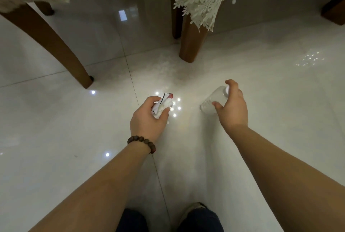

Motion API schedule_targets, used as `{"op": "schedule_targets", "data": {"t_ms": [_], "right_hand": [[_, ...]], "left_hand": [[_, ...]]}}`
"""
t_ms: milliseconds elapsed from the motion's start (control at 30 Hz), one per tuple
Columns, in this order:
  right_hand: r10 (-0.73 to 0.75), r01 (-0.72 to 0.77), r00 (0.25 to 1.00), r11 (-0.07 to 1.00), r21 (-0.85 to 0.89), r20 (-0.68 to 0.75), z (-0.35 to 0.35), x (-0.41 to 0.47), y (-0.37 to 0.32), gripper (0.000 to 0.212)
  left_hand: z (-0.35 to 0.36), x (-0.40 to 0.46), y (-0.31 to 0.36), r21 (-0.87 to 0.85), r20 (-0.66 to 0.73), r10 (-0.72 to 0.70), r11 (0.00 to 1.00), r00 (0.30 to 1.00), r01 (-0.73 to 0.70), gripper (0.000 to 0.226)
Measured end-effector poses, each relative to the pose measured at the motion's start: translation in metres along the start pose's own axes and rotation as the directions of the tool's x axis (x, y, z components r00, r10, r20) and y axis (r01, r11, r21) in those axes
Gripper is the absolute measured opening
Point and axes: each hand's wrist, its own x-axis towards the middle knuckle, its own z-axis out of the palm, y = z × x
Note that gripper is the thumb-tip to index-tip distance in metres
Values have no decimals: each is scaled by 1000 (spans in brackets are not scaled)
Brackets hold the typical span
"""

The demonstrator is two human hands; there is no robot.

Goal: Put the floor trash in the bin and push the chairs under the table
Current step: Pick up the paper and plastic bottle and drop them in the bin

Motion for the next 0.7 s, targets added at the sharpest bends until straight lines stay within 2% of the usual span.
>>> {"op": "schedule_targets", "data": {"t_ms": [100,267,433,700], "right_hand": [[-16,16,1000,1000,-5,4,-8,-4,-11,61],[-76,73,997,994,87,24,-49,-47,-68,67],[-123,109,990,979,169,73,-113,-110,-158,65],[-255,217,956,949,229,149,-218,-225,-334,57]], "left_hand": [[-22,-6,9,39,-36,24,999,999,-22,20],[-74,-32,45,57,-94,16,998,995,-11,17],[-154,-77,112,27,-191,-16,999,981,21,18],[-322,-178,234,-49,-308,-86,996,948,75,12]]}}
